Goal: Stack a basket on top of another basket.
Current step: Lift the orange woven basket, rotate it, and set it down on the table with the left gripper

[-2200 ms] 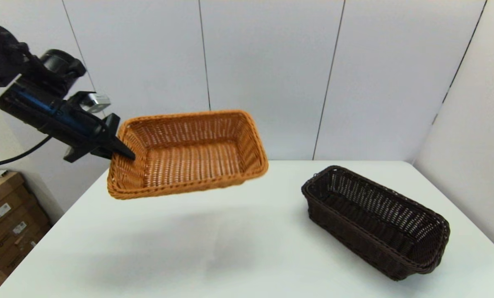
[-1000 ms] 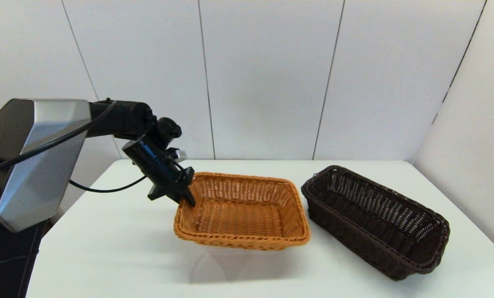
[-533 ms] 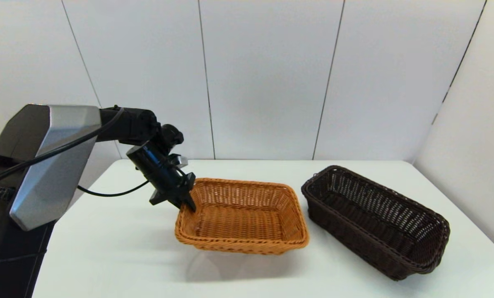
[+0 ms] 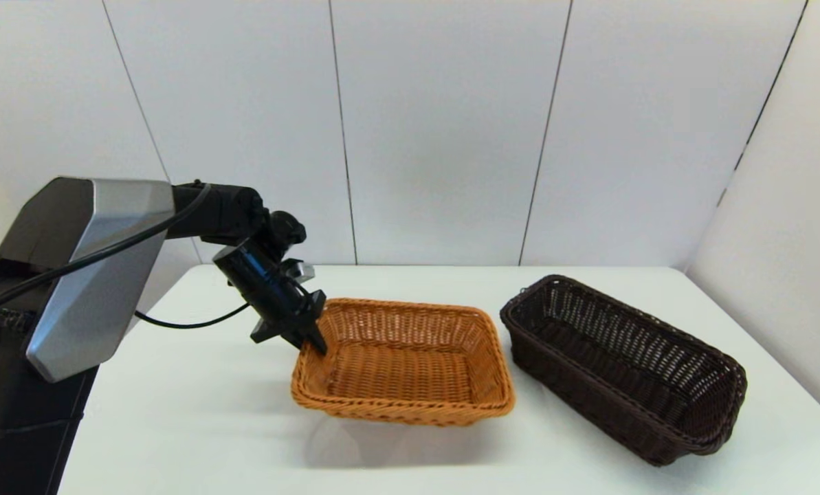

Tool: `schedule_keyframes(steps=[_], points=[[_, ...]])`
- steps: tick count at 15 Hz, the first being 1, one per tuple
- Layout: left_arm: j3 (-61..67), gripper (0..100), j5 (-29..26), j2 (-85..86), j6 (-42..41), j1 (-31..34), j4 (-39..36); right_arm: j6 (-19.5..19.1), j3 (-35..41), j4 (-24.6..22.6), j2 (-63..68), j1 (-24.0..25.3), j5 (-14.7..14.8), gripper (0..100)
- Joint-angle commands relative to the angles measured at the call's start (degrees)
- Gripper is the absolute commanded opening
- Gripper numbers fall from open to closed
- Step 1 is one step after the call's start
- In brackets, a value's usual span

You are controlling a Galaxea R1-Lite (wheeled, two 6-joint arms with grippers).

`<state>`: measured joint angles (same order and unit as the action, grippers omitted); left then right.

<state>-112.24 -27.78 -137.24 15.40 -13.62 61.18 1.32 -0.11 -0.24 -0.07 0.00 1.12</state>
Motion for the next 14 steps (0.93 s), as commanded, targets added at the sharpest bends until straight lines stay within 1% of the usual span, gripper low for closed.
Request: schedule_keyframes(steps=[1,3,4,8,11,13,14], points=[[-0.1,0,-0.2,-0.7,-0.1,0.0,0.3,0.0,0.0,0.0,0.1,0.0,0.0,100],[0.0,0,0.0,-0.9,-0.2,0.1,0.3,0.0,0.0,0.0,0.1,0.0,0.0,100],[-0.2,100,0.1,-0.9,-0.1,0.2,0.2,0.0,0.0,0.0,0.0,0.0,0.0,100],[-0.2,100,-0.3,1.4,-0.3,2.3,-0.3,0.0,-0.1,0.0,0.1,0.0,0.0,100],[-0.3,100,-0.6,9.7,-0.3,7.5,-0.7,0.0,0.0,0.0,0.1,0.0,0.0,100],[0.4,100,-0.3,19.9,-0.3,11.8,-0.6,0.0,0.0,0.0,0.1,0.0,0.0,100],[0.5,100,-0.3,22.5,-0.3,12.8,-0.6,0.0,0.0,0.0,0.1,0.0,0.0,100]])
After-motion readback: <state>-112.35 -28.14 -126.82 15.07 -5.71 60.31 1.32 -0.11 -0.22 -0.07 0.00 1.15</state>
